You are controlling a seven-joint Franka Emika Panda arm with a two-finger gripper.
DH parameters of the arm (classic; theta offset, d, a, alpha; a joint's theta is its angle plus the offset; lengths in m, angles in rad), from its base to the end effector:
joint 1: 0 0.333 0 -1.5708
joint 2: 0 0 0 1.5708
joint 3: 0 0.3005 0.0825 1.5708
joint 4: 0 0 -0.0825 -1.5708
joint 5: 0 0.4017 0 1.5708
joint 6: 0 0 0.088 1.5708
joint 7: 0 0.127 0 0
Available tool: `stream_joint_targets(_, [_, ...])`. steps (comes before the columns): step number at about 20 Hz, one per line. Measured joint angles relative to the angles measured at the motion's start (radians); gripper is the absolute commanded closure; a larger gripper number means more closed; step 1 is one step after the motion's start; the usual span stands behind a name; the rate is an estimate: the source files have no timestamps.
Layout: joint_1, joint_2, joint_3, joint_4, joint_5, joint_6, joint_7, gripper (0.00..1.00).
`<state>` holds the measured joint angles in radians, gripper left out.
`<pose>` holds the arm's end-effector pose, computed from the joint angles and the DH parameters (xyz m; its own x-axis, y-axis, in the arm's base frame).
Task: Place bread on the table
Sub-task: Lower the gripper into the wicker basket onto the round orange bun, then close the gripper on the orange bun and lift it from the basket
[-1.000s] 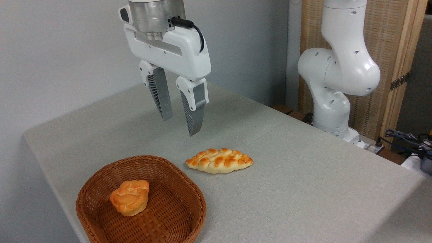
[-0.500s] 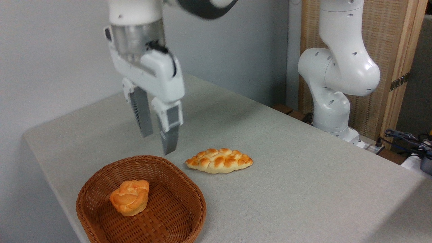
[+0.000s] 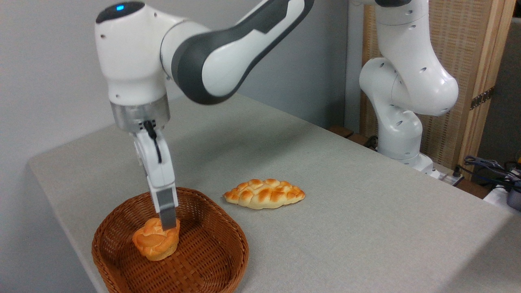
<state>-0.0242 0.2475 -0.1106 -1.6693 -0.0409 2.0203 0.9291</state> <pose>0.6542 -0.0870 0.4293 0.4979 -0.8596 0.1146 -0.8620 -0.5051 -0.0440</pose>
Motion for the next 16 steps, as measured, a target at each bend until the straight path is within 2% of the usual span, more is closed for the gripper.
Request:
stream_joint_targets(5, [0.004,0.016,0.0,-0.024,0.0,0.056,0.129,0.0])
stream_joint_targets(9, [0.004,0.019,0.0,-0.061,0.0,0.122,0.162,0.01])
stream_joint_targets(10, [0.004,0.022,0.0,-0.074,0.0,0.144,0.167,0.1])
stream_joint_targets(13, [0.004,0.032,-0.002,-0.097,0.0,0.183,0.171,0.68])
stream_joint_targets(14, [0.003,0.033,-0.003,-0.1,0.0,0.186,0.18,0.73])
stream_joint_targets(16, [0.003,0.032,-0.003,-0.1,0.0,0.186,0.196,0.73])
